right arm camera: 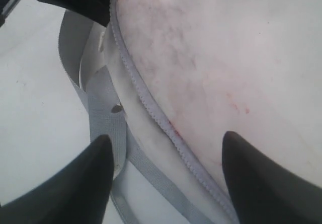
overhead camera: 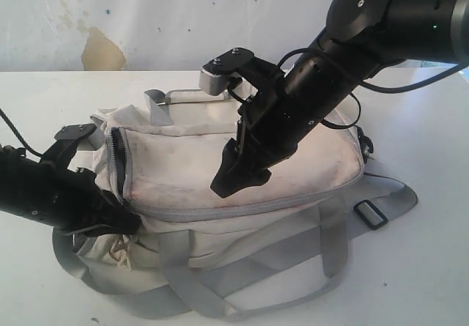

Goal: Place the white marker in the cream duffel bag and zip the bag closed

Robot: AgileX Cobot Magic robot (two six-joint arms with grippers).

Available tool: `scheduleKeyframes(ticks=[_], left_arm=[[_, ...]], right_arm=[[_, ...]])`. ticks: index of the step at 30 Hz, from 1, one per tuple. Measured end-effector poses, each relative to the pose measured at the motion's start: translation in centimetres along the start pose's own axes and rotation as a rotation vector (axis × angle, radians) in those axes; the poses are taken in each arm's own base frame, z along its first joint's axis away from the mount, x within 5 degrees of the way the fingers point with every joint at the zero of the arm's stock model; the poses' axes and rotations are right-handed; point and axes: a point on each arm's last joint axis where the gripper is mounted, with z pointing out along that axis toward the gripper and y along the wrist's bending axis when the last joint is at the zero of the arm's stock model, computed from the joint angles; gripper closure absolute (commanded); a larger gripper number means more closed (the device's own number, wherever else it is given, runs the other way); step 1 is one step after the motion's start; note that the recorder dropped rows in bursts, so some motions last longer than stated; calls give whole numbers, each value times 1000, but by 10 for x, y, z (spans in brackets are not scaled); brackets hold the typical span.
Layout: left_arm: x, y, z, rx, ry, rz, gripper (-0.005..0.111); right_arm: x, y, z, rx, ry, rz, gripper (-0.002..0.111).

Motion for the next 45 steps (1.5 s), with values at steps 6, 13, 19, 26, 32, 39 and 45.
scheduleKeyframes(ticks=[6,13,19,26,32,39,45], left_arm=[[-10,-11,-11,52,-10,61,107],[-19,-26,-35,71,108,73,107],[-21,-30,-49,67,267,32,107],[-39,-41,-59,139,239,23,107],[-48,-35,-69,189,139,-81,107],[-52,-33,-77,273,73,-71,107],[-53,-35,-77,293,55,-54,107]], right_arm=[[0,1,0,-2,1,-2,50],[-7,17,9,-36,12,-57,50],[-17,42,20,-74,18,-132,50],[-33,59,31,-4,-63,-215,50],[-36,57,31,31,-87,-240,50],[-42,51,30,108,-141,-285,50],[-43,49,30,130,-157,-290,61]])
